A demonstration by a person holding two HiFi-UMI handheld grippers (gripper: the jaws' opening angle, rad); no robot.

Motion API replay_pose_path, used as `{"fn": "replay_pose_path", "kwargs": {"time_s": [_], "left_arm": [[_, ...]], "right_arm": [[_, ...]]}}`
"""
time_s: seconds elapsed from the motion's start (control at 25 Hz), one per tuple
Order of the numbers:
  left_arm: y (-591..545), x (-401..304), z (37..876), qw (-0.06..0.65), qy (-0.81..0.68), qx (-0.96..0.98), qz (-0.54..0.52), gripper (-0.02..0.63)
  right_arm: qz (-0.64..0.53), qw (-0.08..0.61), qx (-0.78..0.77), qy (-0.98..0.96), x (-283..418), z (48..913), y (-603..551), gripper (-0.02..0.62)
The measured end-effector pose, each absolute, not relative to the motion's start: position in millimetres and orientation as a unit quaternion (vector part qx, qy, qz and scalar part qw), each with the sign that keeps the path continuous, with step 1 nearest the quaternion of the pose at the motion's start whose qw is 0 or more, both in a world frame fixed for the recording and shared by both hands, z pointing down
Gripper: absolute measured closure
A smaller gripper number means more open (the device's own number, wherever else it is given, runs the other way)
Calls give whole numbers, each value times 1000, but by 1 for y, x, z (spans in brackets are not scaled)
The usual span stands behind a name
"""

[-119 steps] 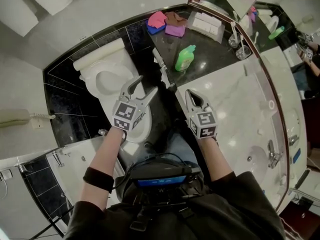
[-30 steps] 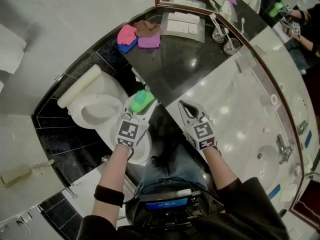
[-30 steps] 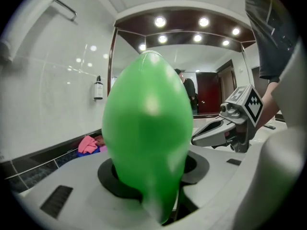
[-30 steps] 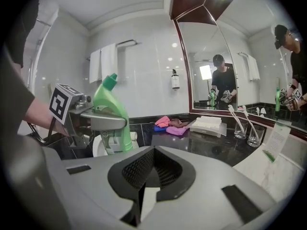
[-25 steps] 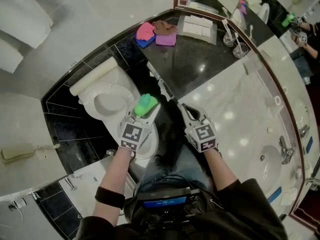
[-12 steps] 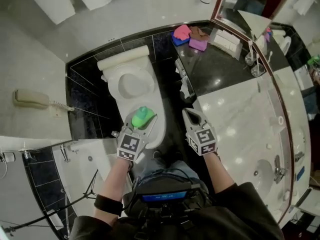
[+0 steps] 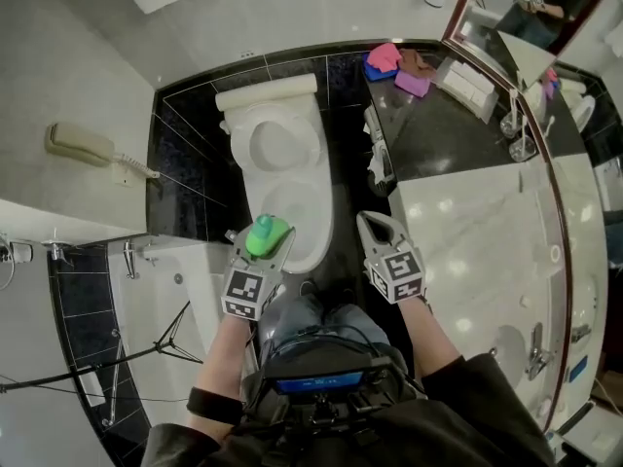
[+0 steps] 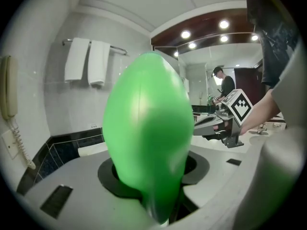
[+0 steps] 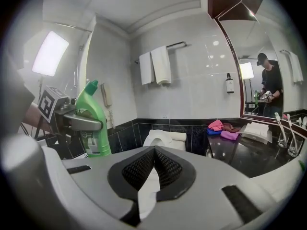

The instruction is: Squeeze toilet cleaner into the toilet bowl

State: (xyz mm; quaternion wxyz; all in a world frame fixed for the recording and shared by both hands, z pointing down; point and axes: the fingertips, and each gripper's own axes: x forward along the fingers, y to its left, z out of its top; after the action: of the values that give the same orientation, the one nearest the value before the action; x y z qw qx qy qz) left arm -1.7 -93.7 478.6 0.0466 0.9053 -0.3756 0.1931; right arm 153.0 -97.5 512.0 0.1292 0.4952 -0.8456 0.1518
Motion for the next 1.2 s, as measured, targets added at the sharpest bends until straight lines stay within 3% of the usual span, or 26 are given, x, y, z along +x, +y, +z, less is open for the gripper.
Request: {"fn": "replay_pose_path", "kwargs": {"time_s": [1.2], "left_arm": [[-25,-116,481,68,-388,899,193,417]], "right_arm": [[147,147,470,-858,49,520,-60,592]]}}
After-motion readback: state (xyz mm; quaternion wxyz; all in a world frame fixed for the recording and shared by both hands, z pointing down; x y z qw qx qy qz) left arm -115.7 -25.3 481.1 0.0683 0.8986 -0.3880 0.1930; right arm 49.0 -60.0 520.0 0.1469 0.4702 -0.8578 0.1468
